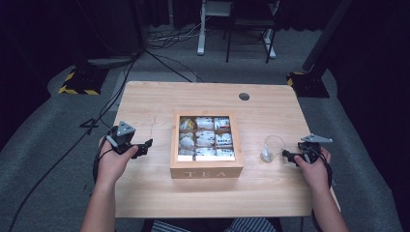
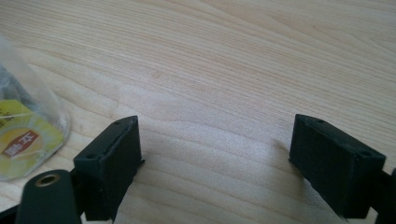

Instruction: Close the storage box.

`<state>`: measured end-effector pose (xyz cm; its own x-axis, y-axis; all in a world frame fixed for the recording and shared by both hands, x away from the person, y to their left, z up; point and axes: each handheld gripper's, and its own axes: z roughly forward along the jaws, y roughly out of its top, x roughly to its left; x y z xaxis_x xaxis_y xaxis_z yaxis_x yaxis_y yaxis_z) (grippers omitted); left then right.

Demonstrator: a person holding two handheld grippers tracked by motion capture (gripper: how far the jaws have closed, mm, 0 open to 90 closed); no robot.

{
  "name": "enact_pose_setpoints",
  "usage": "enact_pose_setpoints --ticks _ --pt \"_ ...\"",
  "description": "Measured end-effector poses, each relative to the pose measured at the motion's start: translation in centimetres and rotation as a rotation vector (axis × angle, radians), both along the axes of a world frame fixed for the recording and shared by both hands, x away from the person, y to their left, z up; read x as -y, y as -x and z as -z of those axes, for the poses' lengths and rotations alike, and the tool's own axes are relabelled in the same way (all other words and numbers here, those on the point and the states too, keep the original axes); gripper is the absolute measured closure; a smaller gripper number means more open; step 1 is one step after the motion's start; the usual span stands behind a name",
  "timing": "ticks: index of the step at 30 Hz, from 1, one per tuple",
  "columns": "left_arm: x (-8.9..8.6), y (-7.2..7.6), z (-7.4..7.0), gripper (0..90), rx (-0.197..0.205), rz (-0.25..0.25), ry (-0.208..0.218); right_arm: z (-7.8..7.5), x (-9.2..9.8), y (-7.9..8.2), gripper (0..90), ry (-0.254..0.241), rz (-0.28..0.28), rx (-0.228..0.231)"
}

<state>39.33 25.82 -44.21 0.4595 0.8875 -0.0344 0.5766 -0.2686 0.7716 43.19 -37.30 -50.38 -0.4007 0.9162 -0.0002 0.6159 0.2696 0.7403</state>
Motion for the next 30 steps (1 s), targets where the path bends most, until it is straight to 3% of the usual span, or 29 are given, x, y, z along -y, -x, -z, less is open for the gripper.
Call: enact_pose_setpoints --ticks 3,9,16,19,28,30 --pt "-0.7 -0.4 1.2 20.5 -0.026 -0.018 0.007 0.0 0.0 0.0 16.9 0.000 0.000 -0.002" --pt "-1.3 -0.9 2.7 20.7 0.012 -0.062 -0.003 0.0 0.0 0.0 16.9 0.001 -0.002 0.001" --pt "-1.7 -1.3 4.7 20.7 0.006 -0.073 -0.041 0.0 0.0 0.0 16.9 -0.001 -0.001 -0.001" --pt "-1.9 -1.4 5.3 20.9 -0.005 -0.066 -0.038 0.0 0.0 0.0 16.9 0.002 -0.003 0.001" --pt "-1.9 -1.6 6.0 21.3 -0.040 -0.053 -0.081 0.0 0.0 0.0 16.9 0.001 -0.002 0.001" --pt "-1.8 -1.7 6.1 21.5 -0.066 -0.052 -0.087 0.0 0.0 0.0 16.9 0.001 -0.002 0.002"
